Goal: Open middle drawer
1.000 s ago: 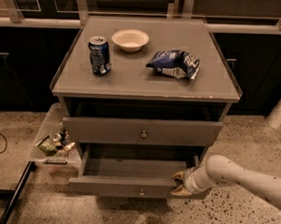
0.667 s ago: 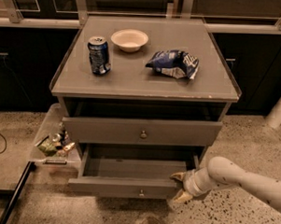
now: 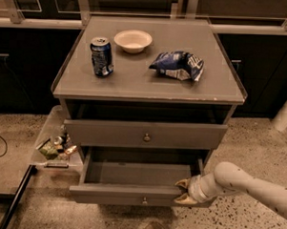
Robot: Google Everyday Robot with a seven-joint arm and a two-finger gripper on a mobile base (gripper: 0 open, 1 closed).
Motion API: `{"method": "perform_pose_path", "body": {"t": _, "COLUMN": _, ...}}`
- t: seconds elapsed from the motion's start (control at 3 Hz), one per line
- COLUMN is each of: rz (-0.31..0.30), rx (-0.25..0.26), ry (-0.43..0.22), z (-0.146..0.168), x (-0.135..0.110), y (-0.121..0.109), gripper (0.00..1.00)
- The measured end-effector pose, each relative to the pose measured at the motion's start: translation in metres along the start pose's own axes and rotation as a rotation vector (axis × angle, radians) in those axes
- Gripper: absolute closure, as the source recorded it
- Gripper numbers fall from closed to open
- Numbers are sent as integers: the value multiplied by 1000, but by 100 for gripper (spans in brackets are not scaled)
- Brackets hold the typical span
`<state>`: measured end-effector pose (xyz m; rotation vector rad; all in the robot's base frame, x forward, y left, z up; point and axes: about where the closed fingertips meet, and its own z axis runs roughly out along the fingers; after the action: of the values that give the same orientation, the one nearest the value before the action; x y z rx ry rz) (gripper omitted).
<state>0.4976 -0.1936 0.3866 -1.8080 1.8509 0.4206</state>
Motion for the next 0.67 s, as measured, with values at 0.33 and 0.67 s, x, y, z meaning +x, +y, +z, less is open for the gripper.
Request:
{"method": "perform_pose_path", "body": {"t": 0.33, "rz": 5, "rx": 0, "ry": -10, "z": -1, "x": 1, "y": 7, "gripper": 100}}
{"method": "perform_pose_path", "body": {"t": 0.67, "rz": 5, "rx": 0, "ry": -11, "z": 0, "x": -1, "y": 7, "gripper": 81}}
